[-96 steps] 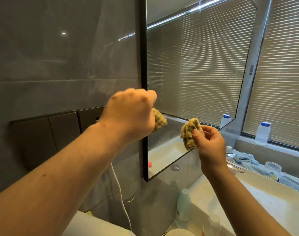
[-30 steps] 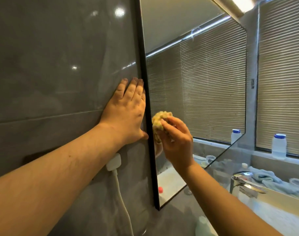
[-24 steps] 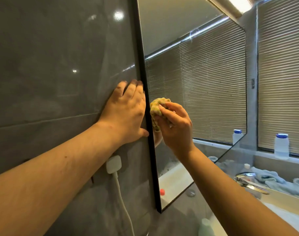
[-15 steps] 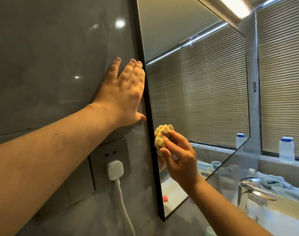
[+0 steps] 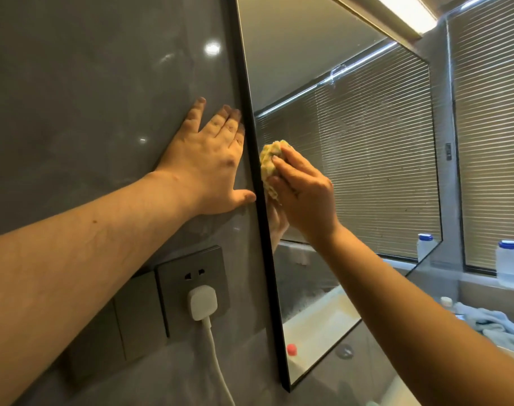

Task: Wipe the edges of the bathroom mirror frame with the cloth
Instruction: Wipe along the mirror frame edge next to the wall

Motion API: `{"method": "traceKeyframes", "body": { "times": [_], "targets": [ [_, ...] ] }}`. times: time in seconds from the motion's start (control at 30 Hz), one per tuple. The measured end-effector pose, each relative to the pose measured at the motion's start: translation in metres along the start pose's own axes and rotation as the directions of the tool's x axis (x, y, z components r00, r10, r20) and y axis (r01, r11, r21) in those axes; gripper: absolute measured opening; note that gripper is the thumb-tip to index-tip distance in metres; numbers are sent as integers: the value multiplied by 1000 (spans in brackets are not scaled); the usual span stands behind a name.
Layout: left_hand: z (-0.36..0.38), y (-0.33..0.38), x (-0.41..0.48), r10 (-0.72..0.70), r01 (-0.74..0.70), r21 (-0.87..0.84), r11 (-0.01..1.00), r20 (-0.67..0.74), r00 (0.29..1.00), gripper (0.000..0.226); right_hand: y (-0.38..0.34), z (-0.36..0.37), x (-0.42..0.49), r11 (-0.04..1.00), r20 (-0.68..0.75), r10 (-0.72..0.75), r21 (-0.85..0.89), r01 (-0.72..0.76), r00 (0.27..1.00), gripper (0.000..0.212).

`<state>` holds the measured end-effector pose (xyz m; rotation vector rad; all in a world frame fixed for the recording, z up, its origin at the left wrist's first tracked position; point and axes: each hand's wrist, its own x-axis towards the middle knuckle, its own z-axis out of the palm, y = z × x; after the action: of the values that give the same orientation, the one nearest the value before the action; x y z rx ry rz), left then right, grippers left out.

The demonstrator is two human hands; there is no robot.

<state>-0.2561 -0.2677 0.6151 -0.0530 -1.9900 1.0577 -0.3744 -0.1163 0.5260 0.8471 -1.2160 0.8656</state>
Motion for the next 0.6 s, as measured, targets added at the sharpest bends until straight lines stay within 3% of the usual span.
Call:
{"method": "traceKeyframes", "body": {
  "times": [0.2,0.43,0.6],
  "targets": [
    [-5,-9,10,-55,54,27,998,12,998,115,3,2,33,990,-23,136,38,-135,990,49],
    [-16,-38,38,-71,69,55,996,25,997,124,9,-3,-23,996,58,-75,45,73,995,41],
    [-14,-37,42,-70,69,55,996,4,998,125,17,4,4,991,80,-125,46,122,989,40]
  ]
}}
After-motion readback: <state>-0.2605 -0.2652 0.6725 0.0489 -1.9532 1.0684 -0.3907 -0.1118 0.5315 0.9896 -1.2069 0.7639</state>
